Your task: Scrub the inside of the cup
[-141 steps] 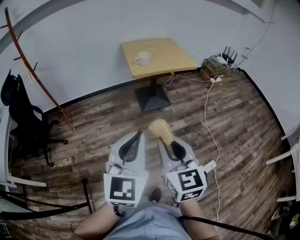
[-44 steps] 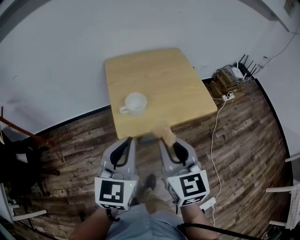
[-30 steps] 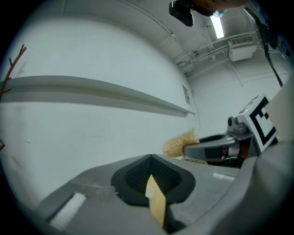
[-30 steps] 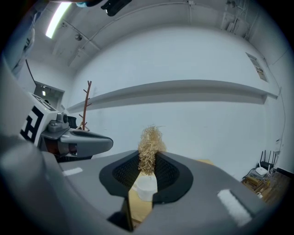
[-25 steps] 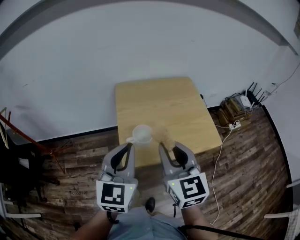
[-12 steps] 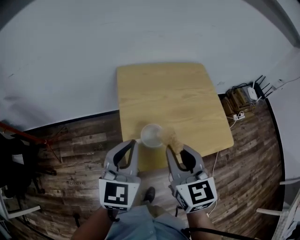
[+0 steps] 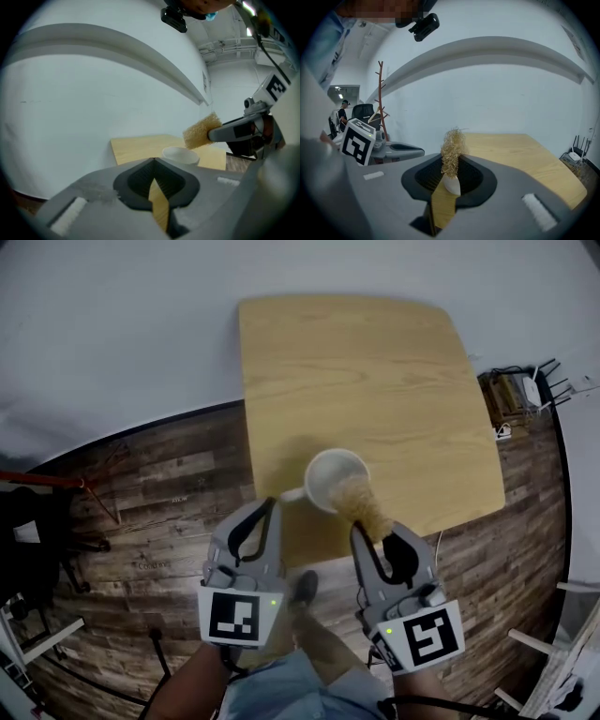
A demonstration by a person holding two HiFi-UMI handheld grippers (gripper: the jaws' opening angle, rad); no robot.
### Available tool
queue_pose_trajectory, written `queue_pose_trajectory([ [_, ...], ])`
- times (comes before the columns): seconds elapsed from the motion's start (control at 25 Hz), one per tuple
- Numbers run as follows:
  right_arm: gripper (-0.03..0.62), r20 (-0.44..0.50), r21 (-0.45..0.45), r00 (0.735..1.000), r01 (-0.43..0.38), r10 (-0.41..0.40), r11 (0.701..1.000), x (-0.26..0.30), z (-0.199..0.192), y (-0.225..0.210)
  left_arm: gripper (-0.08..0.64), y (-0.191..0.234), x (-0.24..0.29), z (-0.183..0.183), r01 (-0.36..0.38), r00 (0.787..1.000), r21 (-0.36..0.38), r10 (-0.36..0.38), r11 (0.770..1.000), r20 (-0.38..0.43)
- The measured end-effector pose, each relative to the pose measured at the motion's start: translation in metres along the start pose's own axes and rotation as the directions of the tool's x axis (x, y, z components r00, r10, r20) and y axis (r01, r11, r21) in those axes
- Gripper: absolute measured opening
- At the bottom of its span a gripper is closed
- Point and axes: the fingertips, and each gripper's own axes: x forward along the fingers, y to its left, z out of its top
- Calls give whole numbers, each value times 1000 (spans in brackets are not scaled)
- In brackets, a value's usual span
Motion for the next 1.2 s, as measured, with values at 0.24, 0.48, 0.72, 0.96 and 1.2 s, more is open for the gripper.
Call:
queue_pose_trajectory([
  [0.24,80,-6,16,1000,-11,11,1000,4,-18,1,20,8,4,-9,64,996,78,-68,995,51],
  [0.48,80,-13,3,1000,-13,13,1000,-3,-14,-4,43,-5,4,-3,181,979,138,-191,974,67],
  [0.72,80,-11,5,1000,-13,13,1000,7,-12,-11,144,-11,15,-2,284,949,230,-306,931,68],
  [0.96,80,-9,21,999,-44,44,999,14,-11,-10,173,-27,32,-11,416,895,318,-445,852,22],
  [1.2,80,-23,22,999,-47,47,999,22,-14,-11,172,-38,46,-26,494,861,323,-507,808,-49],
])
